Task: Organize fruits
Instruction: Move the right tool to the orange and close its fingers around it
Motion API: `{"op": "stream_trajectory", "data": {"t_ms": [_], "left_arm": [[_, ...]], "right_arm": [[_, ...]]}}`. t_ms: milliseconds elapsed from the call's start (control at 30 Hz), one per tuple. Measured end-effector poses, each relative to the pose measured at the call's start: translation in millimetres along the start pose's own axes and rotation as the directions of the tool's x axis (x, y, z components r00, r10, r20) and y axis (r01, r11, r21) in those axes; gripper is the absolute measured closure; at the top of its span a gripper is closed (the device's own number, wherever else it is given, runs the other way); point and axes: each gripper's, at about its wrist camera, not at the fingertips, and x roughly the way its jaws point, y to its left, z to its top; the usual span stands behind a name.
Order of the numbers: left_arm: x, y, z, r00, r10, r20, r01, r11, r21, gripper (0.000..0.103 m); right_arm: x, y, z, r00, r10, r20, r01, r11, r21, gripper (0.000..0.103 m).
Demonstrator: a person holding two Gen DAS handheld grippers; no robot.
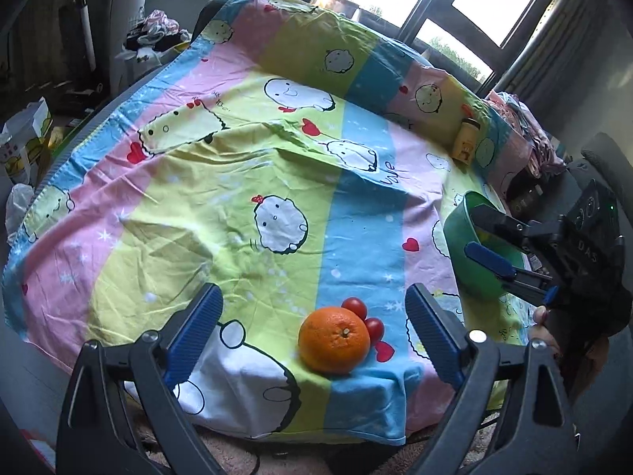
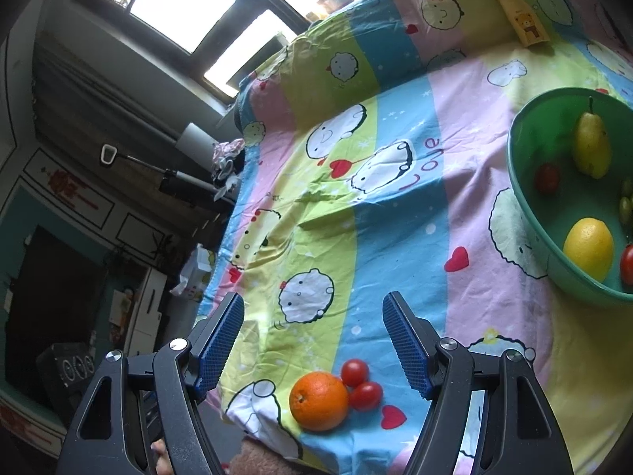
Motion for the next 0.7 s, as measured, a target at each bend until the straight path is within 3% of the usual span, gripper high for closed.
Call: {"op": "stream_trajectory", "data": {"t_ms": [100, 267, 467, 600, 700], "left_arm": [[10.9, 9.5, -10.2, 0.998, -0.046, -0.052, 0.044, 0.998, -0.035, 0.01], [34.4, 6.0, -28.8, 0.99, -0.059, -0.124, 0.059, 0.998, -0.003, 0.01], [48.9, 0.9, -40.3, 0.985, -0.084, -0.149, 0.09, 0.995, 0.037, 0.012], [58.5, -0.2, -44.9, 0.981, -0.095, -0.168, 0.104, 0.994, 0.044, 0.013], [61.7, 0.3, -46.5, 0.982, -0.089, -0.169, 0.099, 0.994, 0.052, 0.017]], "right_arm": [[5.0, 0.0, -4.4, 0.999, -0.005, -0.032, 0.005, 1.0, -0.006, 0.03], [21.5, 9.4, -17.9, 0.992, 0.026, -0.123, -0.027, 1.0, -0.013, 0.03], [48.7, 21.1, -45.1, 0.971, 0.001, -0.237, -0.014, 0.998, -0.054, 0.03], [59.7, 20.2, -57.0, 0.966, -0.104, -0.238, 0.083, 0.992, -0.099, 0.032], [66.2, 20.1, -62.8, 0.959, -0.116, -0.259, 0.088, 0.989, -0.115, 0.037]]}}
